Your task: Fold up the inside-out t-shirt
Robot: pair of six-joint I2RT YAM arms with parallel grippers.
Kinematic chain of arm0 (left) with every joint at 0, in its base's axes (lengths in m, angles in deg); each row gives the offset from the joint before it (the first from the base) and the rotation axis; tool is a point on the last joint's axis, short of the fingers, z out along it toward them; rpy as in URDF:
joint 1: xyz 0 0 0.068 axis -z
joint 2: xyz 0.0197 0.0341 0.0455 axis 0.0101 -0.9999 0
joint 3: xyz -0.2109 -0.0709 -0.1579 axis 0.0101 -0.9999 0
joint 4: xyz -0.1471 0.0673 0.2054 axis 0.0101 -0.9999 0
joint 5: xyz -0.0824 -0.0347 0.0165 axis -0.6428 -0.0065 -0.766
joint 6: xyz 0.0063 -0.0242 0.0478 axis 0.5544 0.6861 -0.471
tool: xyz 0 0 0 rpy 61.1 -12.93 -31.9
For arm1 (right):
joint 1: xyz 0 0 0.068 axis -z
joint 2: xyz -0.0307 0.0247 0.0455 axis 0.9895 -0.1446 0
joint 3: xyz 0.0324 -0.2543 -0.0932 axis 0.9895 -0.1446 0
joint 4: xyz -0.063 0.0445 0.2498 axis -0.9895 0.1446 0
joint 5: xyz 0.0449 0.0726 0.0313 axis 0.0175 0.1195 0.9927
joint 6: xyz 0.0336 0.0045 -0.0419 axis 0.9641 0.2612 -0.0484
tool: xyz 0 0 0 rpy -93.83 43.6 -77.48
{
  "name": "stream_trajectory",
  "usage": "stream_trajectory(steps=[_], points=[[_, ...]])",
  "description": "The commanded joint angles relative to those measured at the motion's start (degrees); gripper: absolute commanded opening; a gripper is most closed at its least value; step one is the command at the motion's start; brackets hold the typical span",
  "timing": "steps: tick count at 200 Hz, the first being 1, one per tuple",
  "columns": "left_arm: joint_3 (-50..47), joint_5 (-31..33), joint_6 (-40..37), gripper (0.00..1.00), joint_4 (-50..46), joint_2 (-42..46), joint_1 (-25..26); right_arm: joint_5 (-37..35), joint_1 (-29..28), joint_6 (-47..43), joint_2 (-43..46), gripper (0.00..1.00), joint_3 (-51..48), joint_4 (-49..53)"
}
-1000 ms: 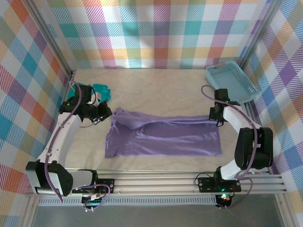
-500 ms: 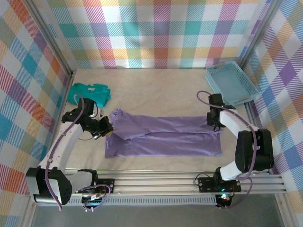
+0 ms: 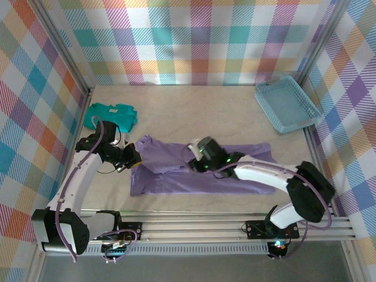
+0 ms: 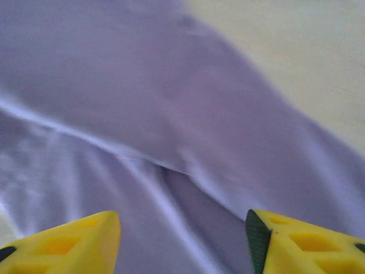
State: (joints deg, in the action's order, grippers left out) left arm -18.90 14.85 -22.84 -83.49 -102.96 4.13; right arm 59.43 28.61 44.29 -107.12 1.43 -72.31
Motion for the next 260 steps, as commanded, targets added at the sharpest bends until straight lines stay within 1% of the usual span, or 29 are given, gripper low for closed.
stream_trajectory(steps=[1,22,48,64,79,84,111,129,155,176,198,219,244,260], points=[[0.8,-1.4,0.2,0.00,-0.8,0.9,-0.8,-6.4,-6.8,-0.8,-5.8,0.71,2.5,-12.8],[0.7,-1.5,-0.1,0.00,-0.7,0.9,-0.8,-14.6,-12.4,-3.9,-11.9,0.85,6.4,-17.6],[0.3,-1.2,-0.4,0.00,-0.4,0.8,-0.8,-26.1,-16.4,-7.1,-18.2,0.93,10.4,-21.6],[0.1,-1.5,-0.5,0.00,0.0,0.7,-0.9,-29.7,-17.5,-8.3,-21.1,0.98,12.1,-24.3],[0.0,-1.4,-0.4,0.00,0.3,0.8,-0.8,-33.2,-18.4,-9.5,-24.1,1.00,14.1,-26.8],[-0.1,-1.4,-0.4,0.00,0.4,0.9,-0.8,-35.9,-18.5,-9.5,-25.2,1.00,15.1,-26.8],[-0.3,-1.2,-0.5,0.00,0.5,1.0,-0.8,-45.7,-18.9,-9.5,-28.9,1.00,18.8,-26.2],[-0.5,-1.0,-0.4,0.00,0.7,0.9,-0.9,-48.9,-19.0,-9.5,-27.9,0.95,18.1,-25.6],[-0.6,-0.5,-0.4,0.00,0.8,0.8,-0.9,-51.3,-18.9,-8.8,-24.3,0.85,15.6,-21.7],[-0.8,0.2,-0.5,0.00,0.8,0.8,-0.9,-52.0,-19.0,-8.3,-21.1,0.77,13.8,-18.4],[-1.2,0.7,-1.0,0.00,0.7,0.6,-0.9,-51.9,-19.0,-6.7,-18.3,0.71,12.7,-13.5],[-1.8,1.0,-1.3,0.00,0.8,0.5,-0.8,-49.7,-19.0,-5.7,-16.5,0.62,11.7,-9.5],[-2.9,1.8,-1.5,0.00,0.8,0.6,-0.9,-44.0,-19.0,-4.3,-15.0,0.49,11.0,-4.3],[-4.2,2.7,-1.3,0.00,0.9,1.4,-0.9,-38.6,-18.9,-3.3,-13.1,0.41,9.5,-1.4]])
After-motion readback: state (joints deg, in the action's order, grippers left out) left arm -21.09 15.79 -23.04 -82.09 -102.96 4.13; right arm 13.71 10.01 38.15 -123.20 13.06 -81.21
